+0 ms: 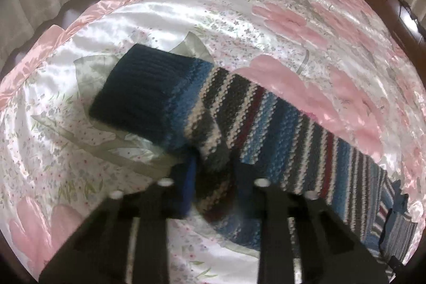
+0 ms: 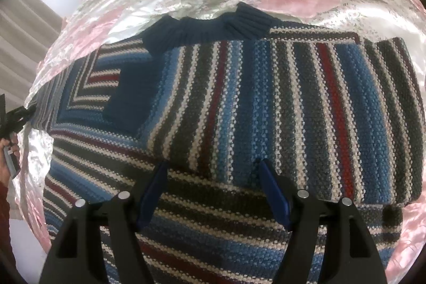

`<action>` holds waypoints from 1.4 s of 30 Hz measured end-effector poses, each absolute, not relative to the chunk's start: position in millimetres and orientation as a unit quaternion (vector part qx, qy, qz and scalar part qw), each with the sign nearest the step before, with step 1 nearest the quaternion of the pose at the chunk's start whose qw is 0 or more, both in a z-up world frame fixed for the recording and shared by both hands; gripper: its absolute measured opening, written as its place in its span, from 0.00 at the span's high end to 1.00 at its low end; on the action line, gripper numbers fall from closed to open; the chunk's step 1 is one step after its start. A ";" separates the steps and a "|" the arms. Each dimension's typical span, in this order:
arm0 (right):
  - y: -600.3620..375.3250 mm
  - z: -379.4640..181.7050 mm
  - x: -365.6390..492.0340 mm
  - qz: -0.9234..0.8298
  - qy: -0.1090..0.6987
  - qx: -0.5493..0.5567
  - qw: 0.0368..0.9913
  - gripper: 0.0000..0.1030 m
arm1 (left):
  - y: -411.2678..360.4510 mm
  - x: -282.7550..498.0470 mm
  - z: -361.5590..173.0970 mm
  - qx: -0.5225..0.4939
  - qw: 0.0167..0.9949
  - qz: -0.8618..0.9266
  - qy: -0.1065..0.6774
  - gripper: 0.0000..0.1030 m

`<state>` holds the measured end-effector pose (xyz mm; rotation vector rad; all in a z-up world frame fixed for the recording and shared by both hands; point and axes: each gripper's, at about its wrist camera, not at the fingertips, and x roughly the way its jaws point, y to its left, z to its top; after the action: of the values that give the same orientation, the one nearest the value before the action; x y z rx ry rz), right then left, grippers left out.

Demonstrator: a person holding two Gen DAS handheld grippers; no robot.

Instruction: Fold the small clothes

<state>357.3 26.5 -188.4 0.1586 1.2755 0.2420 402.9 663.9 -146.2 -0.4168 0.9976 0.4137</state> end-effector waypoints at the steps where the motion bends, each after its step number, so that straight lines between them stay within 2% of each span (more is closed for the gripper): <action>1: 25.3 -186.6 356.4 0.114 0.592 0.076 0.794 0.30 | 660.9 402.0 -141.1 -0.196 0.843 0.193 0.462 0.87; 9: 9.2 -165.4 340.5 0.117 0.574 0.085 0.806 0.29 | 611.1 397.6 -106.4 -0.171 0.878 0.146 0.423 0.88; 21: -24.4 -142.0 311.4 0.127 0.551 0.099 0.819 0.29 | 459.1 403.1 -87.9 -0.121 0.897 0.025 0.425 0.89; 31: -63.0 -149.1 293.8 0.122 0.550 0.120 0.817 0.28 | 324.5 406.1 -121.8 -0.108 0.883 -0.064 0.451 0.89; 42: -80.4 -172.6 284.8 0.116 0.561 0.115 0.812 0.28 | 222.8 394.2 -163.1 -0.109 0.866 -0.128 0.471 0.89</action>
<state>284.8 -80.4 -172.6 0.2454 1.1978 0.2474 394.2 222.8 -163.1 -0.2274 0.9855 -0.2676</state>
